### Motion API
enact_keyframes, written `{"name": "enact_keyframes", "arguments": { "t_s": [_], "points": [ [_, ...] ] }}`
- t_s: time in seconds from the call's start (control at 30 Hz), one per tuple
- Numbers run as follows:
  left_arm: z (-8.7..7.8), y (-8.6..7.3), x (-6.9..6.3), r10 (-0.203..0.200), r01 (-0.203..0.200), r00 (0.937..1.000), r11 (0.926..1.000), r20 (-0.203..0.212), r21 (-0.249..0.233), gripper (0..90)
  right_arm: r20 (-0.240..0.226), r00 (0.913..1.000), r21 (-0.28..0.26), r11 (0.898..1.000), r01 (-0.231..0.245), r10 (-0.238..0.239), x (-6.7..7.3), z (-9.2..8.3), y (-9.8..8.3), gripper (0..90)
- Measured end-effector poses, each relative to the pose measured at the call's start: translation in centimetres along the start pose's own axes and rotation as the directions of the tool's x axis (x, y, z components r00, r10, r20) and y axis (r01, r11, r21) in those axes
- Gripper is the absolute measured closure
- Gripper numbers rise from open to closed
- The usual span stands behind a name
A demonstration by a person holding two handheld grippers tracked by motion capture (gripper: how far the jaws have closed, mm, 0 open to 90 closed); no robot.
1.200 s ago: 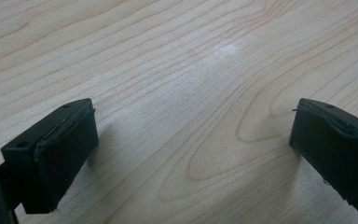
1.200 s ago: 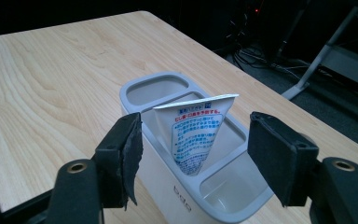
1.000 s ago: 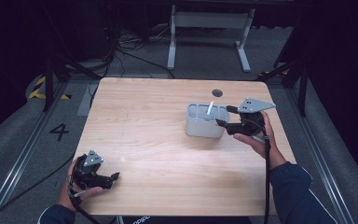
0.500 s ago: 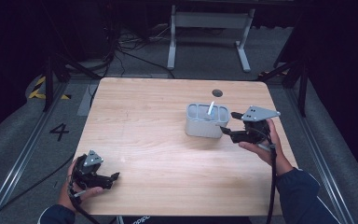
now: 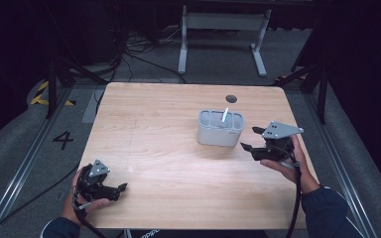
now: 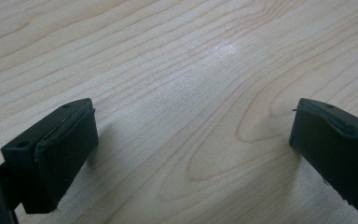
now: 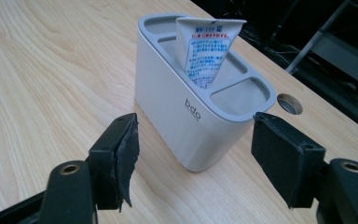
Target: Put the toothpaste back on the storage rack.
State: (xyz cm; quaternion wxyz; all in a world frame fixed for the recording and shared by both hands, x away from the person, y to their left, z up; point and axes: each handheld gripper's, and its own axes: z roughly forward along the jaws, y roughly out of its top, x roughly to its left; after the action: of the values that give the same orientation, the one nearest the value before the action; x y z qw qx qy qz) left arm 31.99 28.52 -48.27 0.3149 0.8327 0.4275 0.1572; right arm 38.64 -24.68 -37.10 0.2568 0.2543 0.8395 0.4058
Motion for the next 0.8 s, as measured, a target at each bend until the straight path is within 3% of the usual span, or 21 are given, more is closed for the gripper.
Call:
{"name": "enact_keyframes", "arguments": {
  "t_s": [0.8],
  "points": [
    [0.0, 0.0, 0.0, 0.000, 0.000, 1.0000, 1.0000, 0.000, 0.000, 1.5, 0.035, 0.9993, 0.079, 0.997, 0.006, -0.009, 0.5, -1.2, -4.5, 32.1]
  ]
}}
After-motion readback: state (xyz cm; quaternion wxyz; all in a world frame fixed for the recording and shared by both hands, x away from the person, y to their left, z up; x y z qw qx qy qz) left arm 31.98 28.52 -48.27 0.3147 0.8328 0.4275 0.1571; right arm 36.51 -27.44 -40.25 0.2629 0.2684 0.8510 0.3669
